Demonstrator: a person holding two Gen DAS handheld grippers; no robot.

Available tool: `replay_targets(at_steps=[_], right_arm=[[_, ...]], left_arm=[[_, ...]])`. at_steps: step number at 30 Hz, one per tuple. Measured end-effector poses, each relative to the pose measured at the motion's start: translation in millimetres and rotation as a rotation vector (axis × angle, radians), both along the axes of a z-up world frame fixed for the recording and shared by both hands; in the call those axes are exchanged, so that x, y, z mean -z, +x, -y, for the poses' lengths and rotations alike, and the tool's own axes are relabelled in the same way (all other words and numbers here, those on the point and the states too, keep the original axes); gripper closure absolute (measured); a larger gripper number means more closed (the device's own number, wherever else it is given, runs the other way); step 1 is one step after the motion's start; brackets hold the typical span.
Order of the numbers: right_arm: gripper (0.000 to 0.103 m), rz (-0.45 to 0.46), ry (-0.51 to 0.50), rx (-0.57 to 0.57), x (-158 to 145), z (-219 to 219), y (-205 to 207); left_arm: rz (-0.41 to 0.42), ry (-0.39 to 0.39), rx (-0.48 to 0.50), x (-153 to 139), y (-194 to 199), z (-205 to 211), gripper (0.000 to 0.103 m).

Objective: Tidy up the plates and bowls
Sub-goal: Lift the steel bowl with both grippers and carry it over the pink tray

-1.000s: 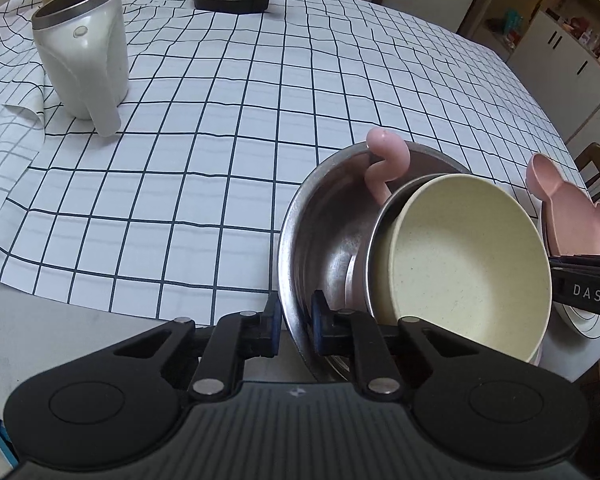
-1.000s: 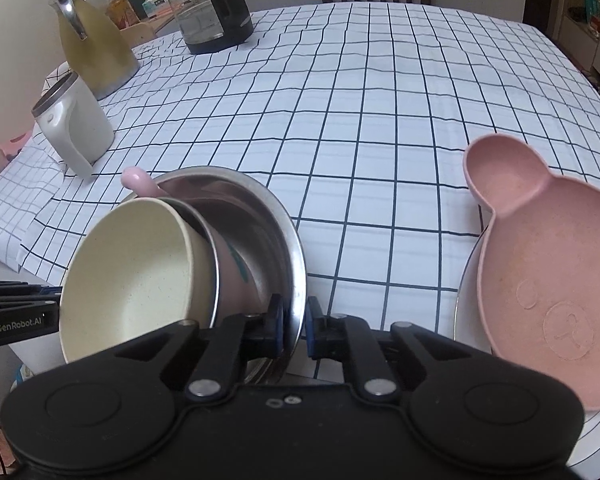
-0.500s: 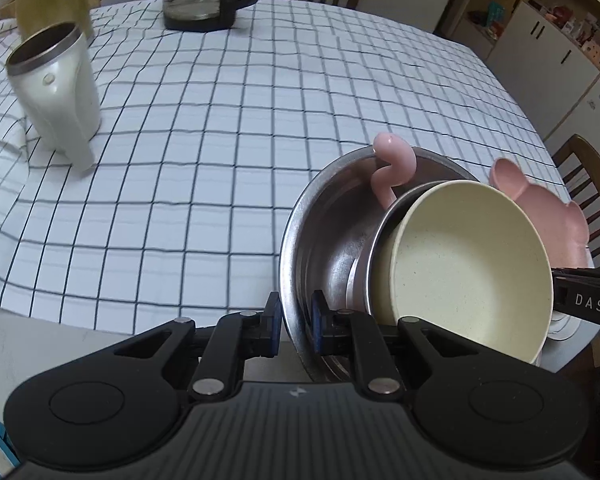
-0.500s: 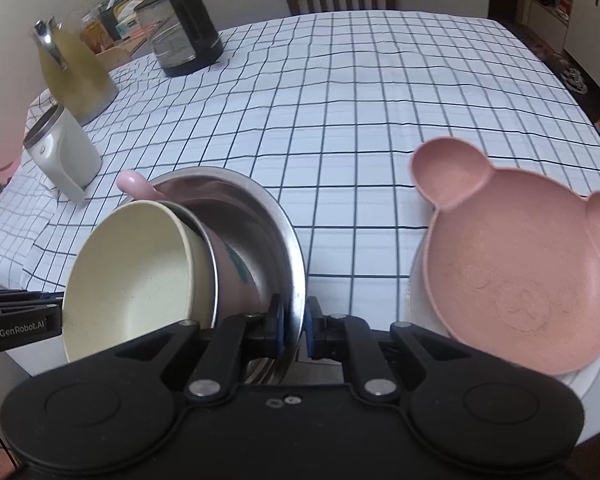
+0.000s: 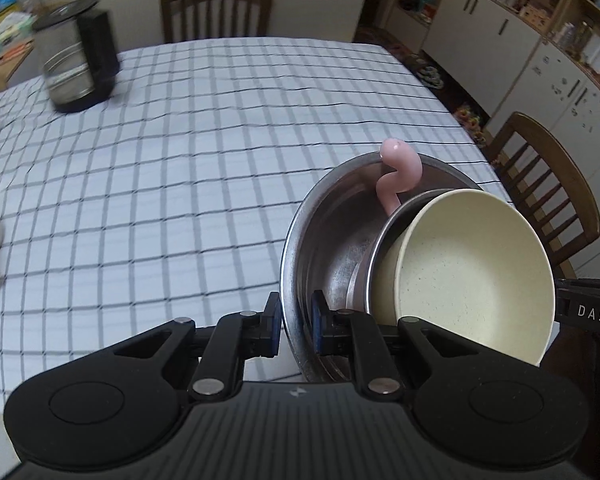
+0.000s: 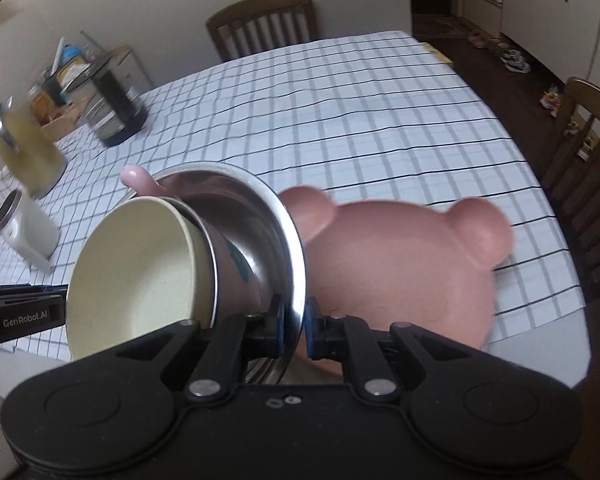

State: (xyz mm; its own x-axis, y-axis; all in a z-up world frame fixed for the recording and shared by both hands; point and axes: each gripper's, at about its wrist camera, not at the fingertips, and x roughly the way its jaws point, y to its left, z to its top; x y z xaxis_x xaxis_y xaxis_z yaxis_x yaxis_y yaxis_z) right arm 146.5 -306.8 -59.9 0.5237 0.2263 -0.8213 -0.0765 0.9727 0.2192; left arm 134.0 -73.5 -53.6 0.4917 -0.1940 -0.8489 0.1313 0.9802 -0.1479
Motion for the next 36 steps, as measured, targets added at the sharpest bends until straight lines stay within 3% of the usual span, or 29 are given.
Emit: replay_targets(at_steps=[7, 15, 21, 23, 27, 36], right_arm=[[0.092, -0.016, 0.022, 0.093, 1, 66, 9], [0.092, -0.053, 0.028, 0.139, 20, 109, 19], [0.092, -0.090, 0.032, 0.140, 35, 123, 20], [0.092, -0.099, 0.035, 0.135, 38, 124, 20], [0.094, -0.092, 0.048, 0.112, 37, 119, 20], [0.093, -0.114, 0.091, 0.147, 50, 130, 27]], left_arm=[[0.023, 0.040, 0.082, 1, 31, 69, 0.089], [-0.019, 0.061, 0.118, 21, 52, 108, 0.089], [-0.047, 0.086, 0.124, 36, 54, 117, 0.089], [-0.051, 0.021, 0.157, 36, 52, 118, 0.100], [0.023, 0.116, 0.193, 28, 46, 137, 0.103], [-0.050, 0.042, 0.156, 38, 54, 122, 0.103]])
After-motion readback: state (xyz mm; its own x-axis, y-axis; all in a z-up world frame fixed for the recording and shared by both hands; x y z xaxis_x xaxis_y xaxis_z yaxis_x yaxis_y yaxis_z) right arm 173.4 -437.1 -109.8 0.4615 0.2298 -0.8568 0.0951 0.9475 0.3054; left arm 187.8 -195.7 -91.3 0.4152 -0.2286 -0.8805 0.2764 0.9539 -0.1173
